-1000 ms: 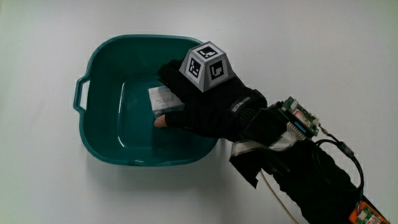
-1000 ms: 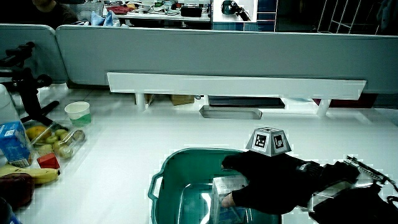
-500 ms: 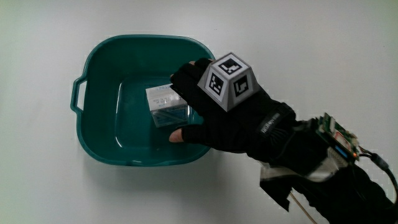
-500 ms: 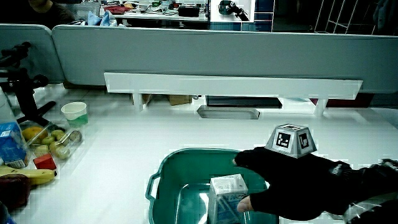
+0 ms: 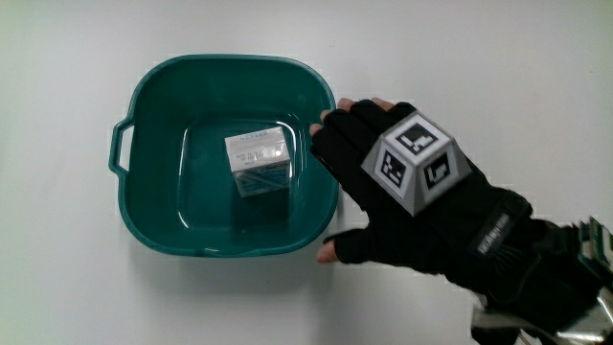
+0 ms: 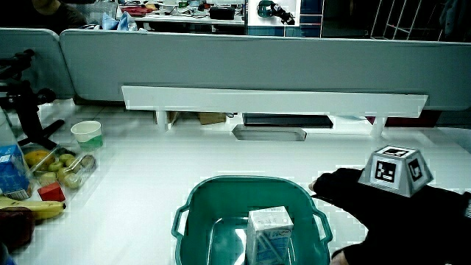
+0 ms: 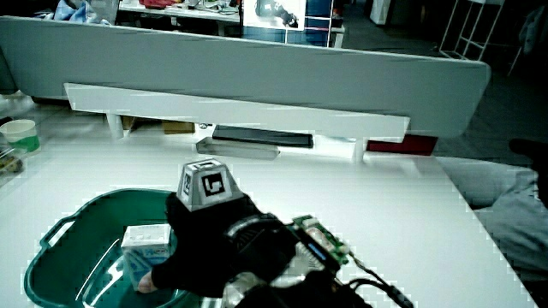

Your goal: Place milk into plate

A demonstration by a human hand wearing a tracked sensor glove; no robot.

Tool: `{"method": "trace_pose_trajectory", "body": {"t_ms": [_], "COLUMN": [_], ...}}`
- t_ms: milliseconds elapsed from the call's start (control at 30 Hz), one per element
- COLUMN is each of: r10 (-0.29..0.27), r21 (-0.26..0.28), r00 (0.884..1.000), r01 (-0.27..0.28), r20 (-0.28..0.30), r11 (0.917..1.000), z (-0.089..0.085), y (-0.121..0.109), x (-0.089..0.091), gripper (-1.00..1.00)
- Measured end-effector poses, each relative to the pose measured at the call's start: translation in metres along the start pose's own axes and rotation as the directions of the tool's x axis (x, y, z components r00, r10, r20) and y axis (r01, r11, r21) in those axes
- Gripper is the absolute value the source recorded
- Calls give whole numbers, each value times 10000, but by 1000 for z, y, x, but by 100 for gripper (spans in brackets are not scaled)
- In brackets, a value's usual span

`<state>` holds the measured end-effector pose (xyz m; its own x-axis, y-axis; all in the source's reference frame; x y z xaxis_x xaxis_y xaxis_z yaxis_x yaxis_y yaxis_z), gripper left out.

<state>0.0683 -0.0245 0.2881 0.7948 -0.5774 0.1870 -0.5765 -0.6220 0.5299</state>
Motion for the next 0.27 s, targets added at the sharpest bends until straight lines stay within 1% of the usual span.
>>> {"method": "trace_pose_trajectory", "body": {"t_ms": [33, 67, 100, 133, 167, 200, 233, 267], "r10": [-281, 68, 160, 237, 85, 225, 217, 332], "r21": [-192, -59, -161, -82, -334, -239, -473, -335], "r00": [9995, 9998, 9997, 9996, 9998, 9977, 9976, 9967], "r01": [278, -67, -157, -235, -80, -210, -186, -308], "r20": [-164, 185, 202, 162, 156, 647, 662, 741], "r11": [9994, 10000, 9997, 9997, 9994, 9995, 9987, 9990], "z": [-4, 3, 3, 6, 1, 3, 0, 2], "y": [-2, -9, -12, -16, -17, -20, -21, -24], "x": [1, -6, -8, -13, -14, -20, -22, -25], "gripper": [-100, -100, -100, -100, -100, -100, -100, -100]}}
